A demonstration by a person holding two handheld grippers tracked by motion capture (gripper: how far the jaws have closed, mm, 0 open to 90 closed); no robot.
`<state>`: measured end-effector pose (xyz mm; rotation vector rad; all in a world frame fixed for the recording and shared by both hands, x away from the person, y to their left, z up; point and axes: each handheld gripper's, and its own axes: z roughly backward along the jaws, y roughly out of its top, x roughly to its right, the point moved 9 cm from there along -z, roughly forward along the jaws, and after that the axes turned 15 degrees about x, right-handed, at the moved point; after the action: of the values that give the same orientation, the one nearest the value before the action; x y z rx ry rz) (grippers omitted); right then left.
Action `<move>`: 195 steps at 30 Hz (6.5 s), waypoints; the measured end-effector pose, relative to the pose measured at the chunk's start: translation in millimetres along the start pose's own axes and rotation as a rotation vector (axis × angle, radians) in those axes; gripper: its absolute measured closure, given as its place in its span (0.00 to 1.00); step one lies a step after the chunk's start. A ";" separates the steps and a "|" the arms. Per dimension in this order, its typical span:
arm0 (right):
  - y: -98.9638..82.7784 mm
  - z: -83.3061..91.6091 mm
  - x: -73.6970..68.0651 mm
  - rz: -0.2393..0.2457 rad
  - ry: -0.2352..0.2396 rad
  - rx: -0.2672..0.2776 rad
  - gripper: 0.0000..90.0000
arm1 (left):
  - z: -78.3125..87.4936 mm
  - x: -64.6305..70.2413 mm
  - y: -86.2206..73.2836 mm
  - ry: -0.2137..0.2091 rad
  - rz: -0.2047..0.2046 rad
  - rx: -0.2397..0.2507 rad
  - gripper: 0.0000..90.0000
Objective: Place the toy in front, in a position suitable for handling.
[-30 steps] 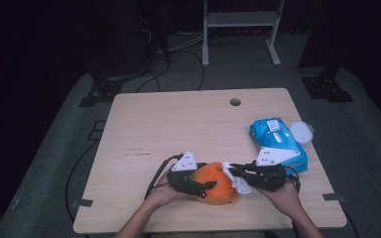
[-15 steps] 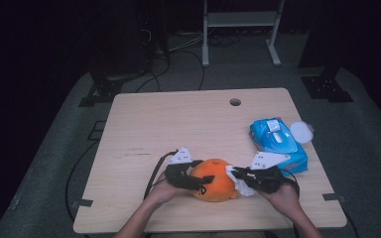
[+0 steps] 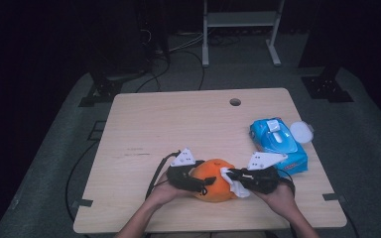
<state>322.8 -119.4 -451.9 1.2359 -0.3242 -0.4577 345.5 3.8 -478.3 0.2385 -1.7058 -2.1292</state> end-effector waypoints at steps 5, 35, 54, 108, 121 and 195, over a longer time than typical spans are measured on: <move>0.0 -2.0 1.8 -0.008 0.009 0.005 0.92 | 5.1 4.1 -0.2 -0.082 0.034 -0.019 0.21; 11.6 4.9 10.2 -0.018 -0.053 0.057 0.92 | 1.1 9.8 4.8 -0.044 -0.231 0.035 0.32; 20.3 11.7 12.6 0.009 -0.065 0.079 0.93 | 6.6 21.5 8.9 -0.111 -0.323 0.014 0.37; 31.2 4.2 -18.5 0.077 0.014 0.059 0.93 | -4.6 32.4 2.3 -0.081 -0.416 -0.063 0.35; 23.6 15.1 1.7 0.044 -0.043 0.046 0.93 | -11.1 22.3 11.6 -0.089 0.002 0.029 0.24; -21.0 9.0 34.3 -0.035 -0.109 -0.046 0.93 | 15.0 -9.1 -13.4 -0.045 -0.148 -0.028 0.25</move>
<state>344.8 -149.4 -469.5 1.1760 -0.3836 -0.5610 345.4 23.4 -488.7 0.3204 -1.7313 -2.2788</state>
